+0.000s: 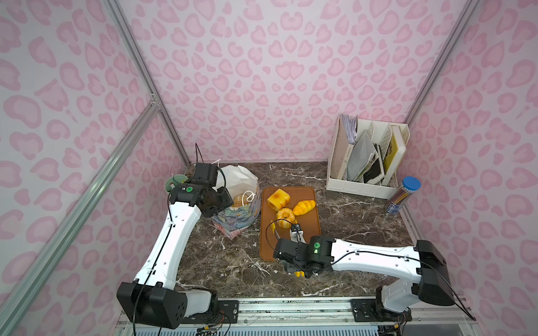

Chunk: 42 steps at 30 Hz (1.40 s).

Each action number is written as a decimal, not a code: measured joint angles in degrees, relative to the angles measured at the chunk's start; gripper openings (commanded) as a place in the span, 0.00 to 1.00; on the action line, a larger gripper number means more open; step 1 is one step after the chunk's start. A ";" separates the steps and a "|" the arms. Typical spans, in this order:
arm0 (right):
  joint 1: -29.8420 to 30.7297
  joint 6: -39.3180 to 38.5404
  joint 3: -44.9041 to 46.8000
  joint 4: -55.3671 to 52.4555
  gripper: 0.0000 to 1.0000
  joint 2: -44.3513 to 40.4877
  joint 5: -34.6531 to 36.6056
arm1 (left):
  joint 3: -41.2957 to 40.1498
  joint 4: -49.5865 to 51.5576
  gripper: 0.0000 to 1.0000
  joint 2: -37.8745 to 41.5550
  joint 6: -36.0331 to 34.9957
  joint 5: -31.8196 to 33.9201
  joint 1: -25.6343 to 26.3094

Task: Pack bread into a paper bag
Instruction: Pick up the fake bread from the plate, then place the fake bread in the paper bag.

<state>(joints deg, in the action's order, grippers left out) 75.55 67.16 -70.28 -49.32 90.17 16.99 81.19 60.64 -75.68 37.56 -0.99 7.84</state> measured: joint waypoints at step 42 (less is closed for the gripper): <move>-2.36 -4.59 -26.62 -16.13 0.24 -3.85 10.69 | -0.24 -1.60 0.59 -1.55 0.02 -1.29 0.00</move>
<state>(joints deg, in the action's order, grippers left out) 73.19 62.57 -96.90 -65.45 86.32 27.68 80.95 59.05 -77.23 37.58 -2.28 7.84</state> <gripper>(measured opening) 0.406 0.593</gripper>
